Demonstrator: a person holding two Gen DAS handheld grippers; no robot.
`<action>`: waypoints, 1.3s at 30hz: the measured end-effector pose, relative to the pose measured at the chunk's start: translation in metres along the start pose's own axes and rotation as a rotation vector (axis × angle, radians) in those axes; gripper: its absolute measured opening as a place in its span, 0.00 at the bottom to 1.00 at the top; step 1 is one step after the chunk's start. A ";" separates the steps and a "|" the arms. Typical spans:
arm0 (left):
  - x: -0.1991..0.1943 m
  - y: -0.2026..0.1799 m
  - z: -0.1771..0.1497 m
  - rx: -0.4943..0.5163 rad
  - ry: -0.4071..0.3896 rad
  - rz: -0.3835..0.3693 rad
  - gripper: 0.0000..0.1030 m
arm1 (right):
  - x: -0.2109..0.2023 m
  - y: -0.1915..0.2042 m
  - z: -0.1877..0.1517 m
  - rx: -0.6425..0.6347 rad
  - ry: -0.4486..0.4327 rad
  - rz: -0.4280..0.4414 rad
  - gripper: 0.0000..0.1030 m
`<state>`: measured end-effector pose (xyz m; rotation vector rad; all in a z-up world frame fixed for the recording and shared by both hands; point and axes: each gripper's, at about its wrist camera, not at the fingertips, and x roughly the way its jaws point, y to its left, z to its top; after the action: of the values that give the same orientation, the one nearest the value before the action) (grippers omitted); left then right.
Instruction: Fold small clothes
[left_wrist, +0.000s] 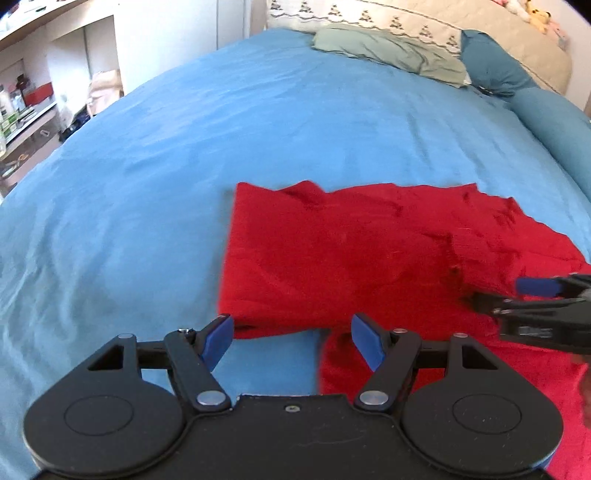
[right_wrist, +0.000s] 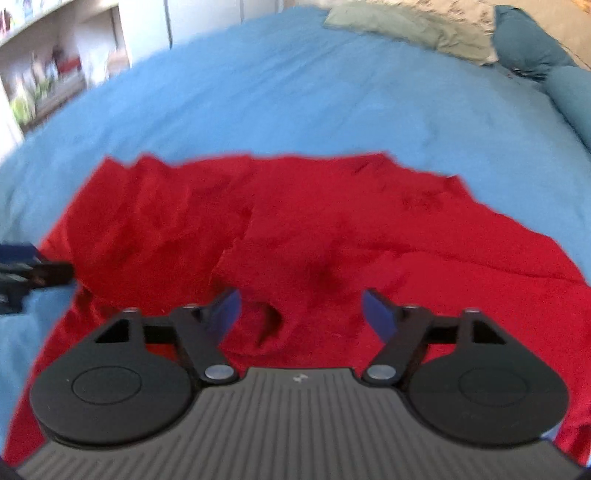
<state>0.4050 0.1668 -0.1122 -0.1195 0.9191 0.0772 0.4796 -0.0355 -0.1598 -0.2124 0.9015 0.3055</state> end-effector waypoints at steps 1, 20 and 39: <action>0.001 0.003 0.000 -0.005 0.003 0.001 0.73 | 0.001 0.001 0.000 0.010 -0.018 0.008 0.60; 0.013 0.023 -0.005 -0.035 0.041 0.000 0.73 | -0.031 -0.089 -0.051 0.564 -0.109 0.096 0.76; 0.016 -0.005 -0.002 0.074 0.039 -0.015 0.73 | -0.138 -0.119 0.034 0.412 -0.361 -0.026 0.23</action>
<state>0.4133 0.1618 -0.1260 -0.0597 0.9588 0.0274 0.4661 -0.1595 -0.0234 0.2080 0.5863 0.1223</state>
